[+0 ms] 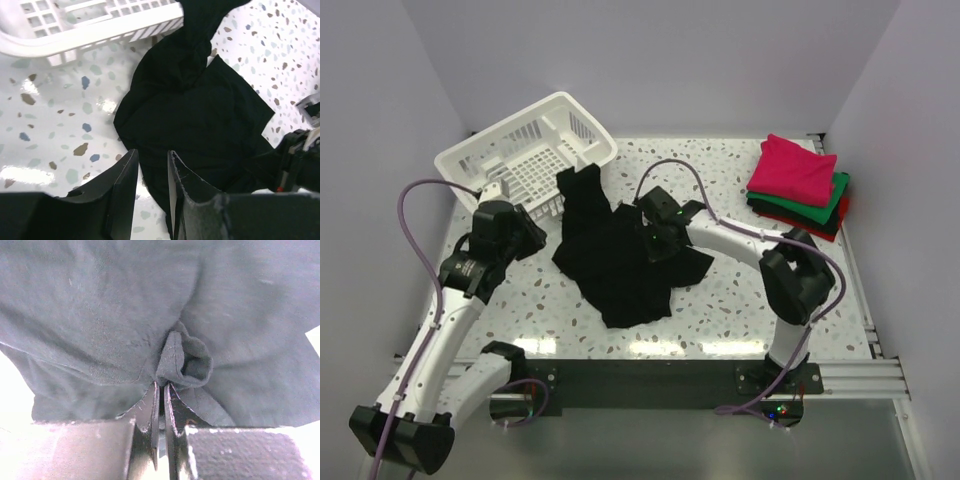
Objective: Fold and stack the t-shirts
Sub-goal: Flatten the tshirt out
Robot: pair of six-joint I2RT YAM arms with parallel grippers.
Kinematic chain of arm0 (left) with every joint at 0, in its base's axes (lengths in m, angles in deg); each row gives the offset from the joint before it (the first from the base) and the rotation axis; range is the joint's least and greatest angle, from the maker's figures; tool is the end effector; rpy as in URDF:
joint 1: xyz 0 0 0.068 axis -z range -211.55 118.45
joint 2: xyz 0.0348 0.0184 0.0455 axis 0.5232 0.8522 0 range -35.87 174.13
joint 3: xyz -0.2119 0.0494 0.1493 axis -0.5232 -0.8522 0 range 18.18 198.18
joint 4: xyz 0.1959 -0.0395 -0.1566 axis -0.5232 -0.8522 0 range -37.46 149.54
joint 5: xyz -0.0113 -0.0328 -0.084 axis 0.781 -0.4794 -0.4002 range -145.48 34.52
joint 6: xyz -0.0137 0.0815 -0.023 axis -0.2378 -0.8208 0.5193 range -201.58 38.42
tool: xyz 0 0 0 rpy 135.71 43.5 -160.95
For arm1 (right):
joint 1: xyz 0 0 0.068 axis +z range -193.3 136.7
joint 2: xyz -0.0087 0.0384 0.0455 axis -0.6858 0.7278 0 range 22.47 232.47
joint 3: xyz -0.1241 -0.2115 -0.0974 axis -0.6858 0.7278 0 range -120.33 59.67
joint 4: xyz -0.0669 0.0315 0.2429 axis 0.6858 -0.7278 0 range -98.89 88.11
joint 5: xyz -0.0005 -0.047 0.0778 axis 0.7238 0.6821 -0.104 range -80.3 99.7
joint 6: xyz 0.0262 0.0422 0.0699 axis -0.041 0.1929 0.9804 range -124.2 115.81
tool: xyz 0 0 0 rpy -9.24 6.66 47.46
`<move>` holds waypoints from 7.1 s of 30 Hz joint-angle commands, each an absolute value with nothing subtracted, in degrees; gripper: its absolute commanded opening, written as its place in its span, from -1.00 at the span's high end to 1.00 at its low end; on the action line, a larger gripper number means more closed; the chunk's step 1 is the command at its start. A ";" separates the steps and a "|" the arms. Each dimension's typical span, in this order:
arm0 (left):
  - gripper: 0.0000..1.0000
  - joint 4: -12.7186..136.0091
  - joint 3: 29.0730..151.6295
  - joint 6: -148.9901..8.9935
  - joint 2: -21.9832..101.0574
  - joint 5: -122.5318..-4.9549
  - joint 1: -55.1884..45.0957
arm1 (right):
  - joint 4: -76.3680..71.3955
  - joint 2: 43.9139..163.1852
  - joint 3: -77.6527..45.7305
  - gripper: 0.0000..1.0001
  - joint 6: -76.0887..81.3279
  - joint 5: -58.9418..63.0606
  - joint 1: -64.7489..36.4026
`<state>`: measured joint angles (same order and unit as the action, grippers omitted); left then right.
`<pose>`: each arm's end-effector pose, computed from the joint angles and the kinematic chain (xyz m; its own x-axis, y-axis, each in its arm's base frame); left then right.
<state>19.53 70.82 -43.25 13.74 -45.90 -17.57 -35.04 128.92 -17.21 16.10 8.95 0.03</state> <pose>0.2039 -0.0377 0.2906 -0.5255 -0.4994 -0.6888 -0.2764 0.8659 -0.4169 0.2876 0.2727 0.1602 -0.8459 -0.3212 -0.4258 -0.4234 0.8899 0.1699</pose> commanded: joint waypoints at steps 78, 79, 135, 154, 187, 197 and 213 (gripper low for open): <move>-0.23 34.40 118.55 -58.11 92.36 -50.11 -1.22 | -48.56 123.81 -12.31 -0.10 18.40 7.43 -29.76; -0.11 34.40 118.38 -57.76 92.62 -50.73 -1.31 | -48.13 123.89 -12.05 0.00 18.13 6.28 -30.11; -0.41 17.87 67.75 -32.35 30.84 -37.97 -5.53 | -53.14 118.17 -15.83 -0.25 16.64 1.43 -36.44; -0.27 23.52 75.31 -40.62 44.38 -38.70 -3.59 | -48.56 126.78 -24.86 -0.24 18.13 -2.52 -27.67; -0.53 18.58 50.18 -24.19 18.01 -34.92 -21.00 | -45.23 141.13 -23.92 -0.14 18.04 6.02 -23.78; -0.09 33.58 48.15 -29.80 24.86 -35.26 -21.17 | -42.58 139.36 -19.95 -0.14 17.34 1.18 -24.93; 0.05 45.12 49.65 -38.07 36.64 -43.44 -21.09 | -42.76 139.45 -20.92 -0.14 17.95 0.21 -24.93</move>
<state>40.97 48.44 -36.30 35.42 -41.09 -20.67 -40.54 138.10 -22.48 18.09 0.53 -25.45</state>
